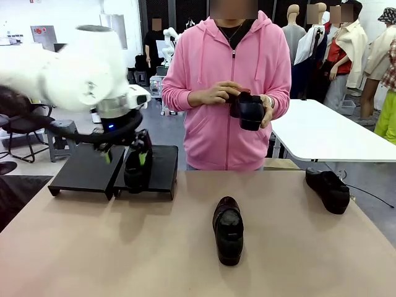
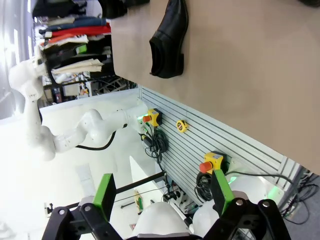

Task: Organize the shoes by placing them on the stand.
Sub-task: Place the Shoe from the middle of the table onto the Shoes Stand.

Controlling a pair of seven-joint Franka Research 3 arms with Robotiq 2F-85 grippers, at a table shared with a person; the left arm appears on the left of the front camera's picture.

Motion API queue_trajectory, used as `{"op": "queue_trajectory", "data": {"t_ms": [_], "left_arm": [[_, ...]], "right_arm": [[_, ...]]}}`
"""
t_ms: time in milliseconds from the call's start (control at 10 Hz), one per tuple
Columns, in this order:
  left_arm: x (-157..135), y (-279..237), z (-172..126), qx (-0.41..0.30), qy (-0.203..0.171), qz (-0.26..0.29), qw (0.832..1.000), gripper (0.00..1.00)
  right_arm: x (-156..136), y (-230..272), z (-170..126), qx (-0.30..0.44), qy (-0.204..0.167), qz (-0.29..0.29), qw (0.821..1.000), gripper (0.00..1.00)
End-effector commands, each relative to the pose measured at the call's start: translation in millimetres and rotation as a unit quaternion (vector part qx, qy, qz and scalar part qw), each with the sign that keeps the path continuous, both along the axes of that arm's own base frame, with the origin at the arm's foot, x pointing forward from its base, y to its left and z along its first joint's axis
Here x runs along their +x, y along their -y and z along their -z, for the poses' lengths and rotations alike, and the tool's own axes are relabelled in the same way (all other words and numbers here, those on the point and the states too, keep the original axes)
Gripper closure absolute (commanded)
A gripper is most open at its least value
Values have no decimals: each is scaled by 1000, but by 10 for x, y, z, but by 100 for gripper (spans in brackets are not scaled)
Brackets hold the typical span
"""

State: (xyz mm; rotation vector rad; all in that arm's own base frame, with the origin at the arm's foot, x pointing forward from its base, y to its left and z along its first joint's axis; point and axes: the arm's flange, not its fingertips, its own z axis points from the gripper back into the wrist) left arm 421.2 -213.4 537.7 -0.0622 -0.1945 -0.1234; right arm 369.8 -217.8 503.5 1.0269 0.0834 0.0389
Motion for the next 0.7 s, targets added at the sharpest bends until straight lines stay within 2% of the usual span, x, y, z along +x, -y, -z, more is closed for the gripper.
{"op": "queue_trajectory", "data": {"t_ms": [0,200,400,500,600], "left_arm": [[-725,-688,-35,-64,-74,13,995,0],[-1254,-1264,184,-137,-91,19,986,0],[-1516,-1663,561,-255,-75,19,964,0],[-1559,-1734,772,-306,-53,9,951,0],[-1550,-1804,923,-371,-4,-10,929,0]], "right_arm": [[11,-5,-60,6,-5,8,1000,0],[11,-5,-60,6,-5,8,1000,0],[11,-5,-60,6,-5,8,1000,0],[11,-5,-60,6,-5,8,1000,0],[11,-5,-60,6,-5,8,1000,0]]}}
